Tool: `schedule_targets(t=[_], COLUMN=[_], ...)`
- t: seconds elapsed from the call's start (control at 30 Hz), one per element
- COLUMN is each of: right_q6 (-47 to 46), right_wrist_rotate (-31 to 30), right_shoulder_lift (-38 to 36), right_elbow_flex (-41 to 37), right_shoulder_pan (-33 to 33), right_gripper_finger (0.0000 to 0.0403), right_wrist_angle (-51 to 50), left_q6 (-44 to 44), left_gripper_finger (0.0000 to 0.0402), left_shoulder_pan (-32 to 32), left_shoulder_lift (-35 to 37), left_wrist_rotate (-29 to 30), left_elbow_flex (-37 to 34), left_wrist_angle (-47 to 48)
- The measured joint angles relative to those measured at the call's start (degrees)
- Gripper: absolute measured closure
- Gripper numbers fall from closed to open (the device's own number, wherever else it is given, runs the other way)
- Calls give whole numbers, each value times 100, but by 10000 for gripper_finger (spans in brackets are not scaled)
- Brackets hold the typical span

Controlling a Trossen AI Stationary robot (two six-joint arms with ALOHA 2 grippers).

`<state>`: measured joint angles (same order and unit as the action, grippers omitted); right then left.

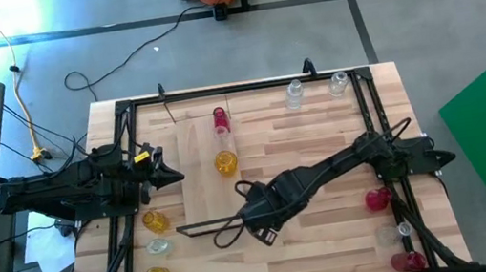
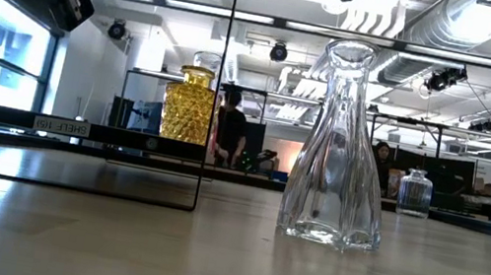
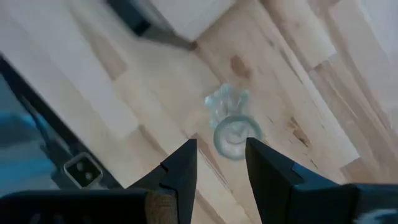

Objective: Sort vases onto shelf
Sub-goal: Put the transparent vase on the shelf aligned with the other transparent vase

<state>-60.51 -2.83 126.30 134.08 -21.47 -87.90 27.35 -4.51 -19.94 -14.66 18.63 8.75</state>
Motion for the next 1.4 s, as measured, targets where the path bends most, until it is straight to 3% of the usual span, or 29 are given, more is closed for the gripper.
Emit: schedule_targets(t=[0.13, 0.3, 0.77, 1.4], right_q6=[-712, -913, -1389, -1554], right_wrist_rotate=[-85, -599, 0, -54], right_shoulder_lift=[2, 39, 156, 205], right_elbow_flex=[0, 7, 0, 0], right_shoulder_pan=[93, 99, 51, -140], right_gripper_finger=[284, 284, 269, 267], right_wrist_angle=[227, 646, 518, 103], left_q6=[46, 47, 105, 105], left_gripper_finger=[402, 401, 401, 401], left_shoulder_pan=[0, 0, 4, 4], left_shoulder_lift=[0, 0, -2, -2], left_wrist_rotate=[-11, -15, -28, -24], left_elbow_flex=[0, 0, 0, 0], left_wrist_angle=[2, 0, 44, 44])
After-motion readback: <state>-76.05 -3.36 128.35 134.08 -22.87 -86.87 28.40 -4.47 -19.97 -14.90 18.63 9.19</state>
